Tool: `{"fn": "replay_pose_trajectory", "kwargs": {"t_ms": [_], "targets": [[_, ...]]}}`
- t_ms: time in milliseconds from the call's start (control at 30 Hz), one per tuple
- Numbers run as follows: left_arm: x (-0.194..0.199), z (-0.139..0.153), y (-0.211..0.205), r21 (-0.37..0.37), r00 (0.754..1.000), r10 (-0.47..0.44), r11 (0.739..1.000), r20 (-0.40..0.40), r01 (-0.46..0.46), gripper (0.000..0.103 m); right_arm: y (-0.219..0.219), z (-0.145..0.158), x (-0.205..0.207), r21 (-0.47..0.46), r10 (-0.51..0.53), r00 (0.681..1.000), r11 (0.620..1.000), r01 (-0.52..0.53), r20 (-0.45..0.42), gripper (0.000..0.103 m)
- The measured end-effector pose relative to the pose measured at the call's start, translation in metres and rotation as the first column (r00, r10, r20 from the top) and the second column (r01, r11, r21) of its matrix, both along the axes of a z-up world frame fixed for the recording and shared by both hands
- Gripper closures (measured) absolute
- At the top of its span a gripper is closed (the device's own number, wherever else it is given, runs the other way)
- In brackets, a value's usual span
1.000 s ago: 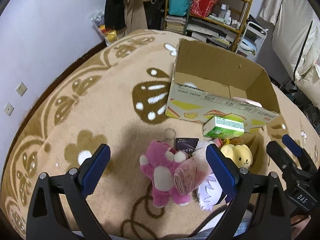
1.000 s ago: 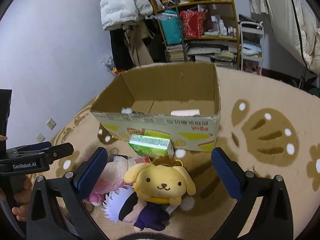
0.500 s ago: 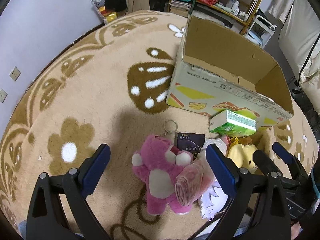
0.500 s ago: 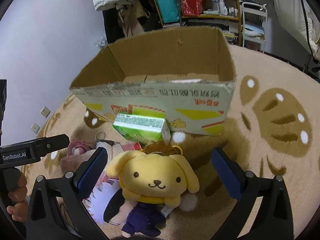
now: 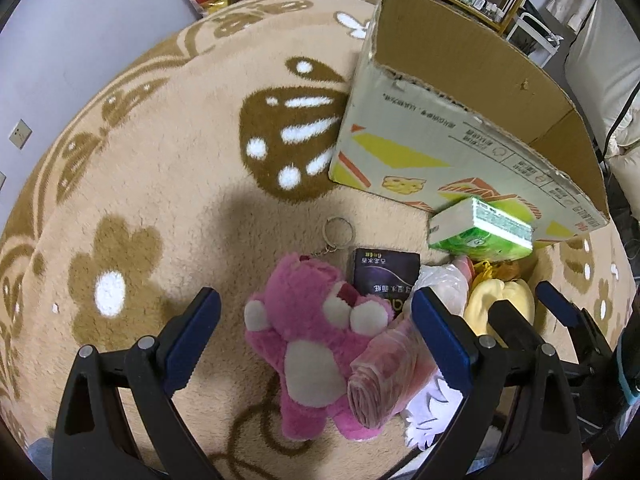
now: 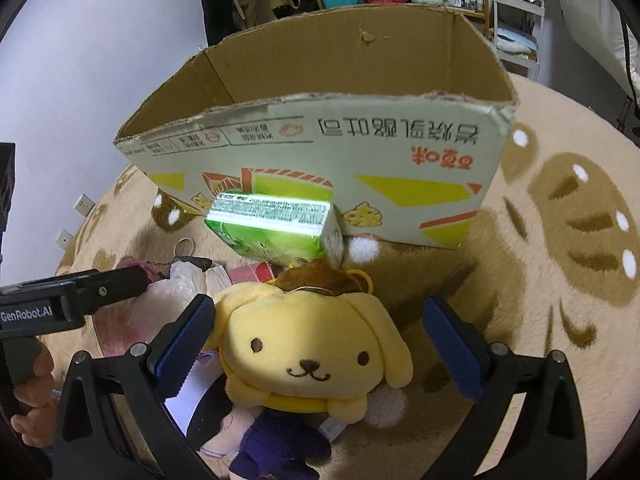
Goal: Organize soft objects
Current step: 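Grasp the pink teddy bear with the left tool while the right tool grasps the yellow dog plush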
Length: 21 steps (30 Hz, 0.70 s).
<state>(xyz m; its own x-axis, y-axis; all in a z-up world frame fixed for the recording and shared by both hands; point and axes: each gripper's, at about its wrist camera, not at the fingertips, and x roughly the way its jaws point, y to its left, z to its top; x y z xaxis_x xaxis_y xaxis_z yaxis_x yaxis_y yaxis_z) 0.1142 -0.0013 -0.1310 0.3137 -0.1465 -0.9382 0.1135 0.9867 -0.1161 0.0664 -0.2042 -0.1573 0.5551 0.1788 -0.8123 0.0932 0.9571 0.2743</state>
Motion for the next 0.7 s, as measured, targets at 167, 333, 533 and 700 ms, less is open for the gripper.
{"fn": "replay_pose_trajectory", "kwargs": {"t_ms": [167,333,533,700], "targets": [[0.002,-0.005,0.004,-0.025,1.000,0.017,1.000,-0.023,-0.017,0.007,0.002,-0.006,0.002,0.025,0.000,1.000,1.000,0.001,-0.017,0.000],[0.005,-0.009,0.008,-0.049,0.998,0.034,0.998,-0.047,-0.037,0.007,0.005,-0.009,0.003,0.034,-0.001,1.000,0.999,0.002,-0.020,0.000],[0.009,-0.013,0.012,-0.065,0.996,0.053,0.996,-0.065,-0.057,0.007,0.003,-0.011,0.003,0.044,0.001,1.000,0.999,0.001,-0.028,0.000],[0.010,-0.019,0.014,-0.077,0.993,0.086,0.993,-0.083,-0.092,0.007,0.005,-0.013,0.004,0.042,0.003,1.000,0.999,-0.002,-0.029,0.000]]}}
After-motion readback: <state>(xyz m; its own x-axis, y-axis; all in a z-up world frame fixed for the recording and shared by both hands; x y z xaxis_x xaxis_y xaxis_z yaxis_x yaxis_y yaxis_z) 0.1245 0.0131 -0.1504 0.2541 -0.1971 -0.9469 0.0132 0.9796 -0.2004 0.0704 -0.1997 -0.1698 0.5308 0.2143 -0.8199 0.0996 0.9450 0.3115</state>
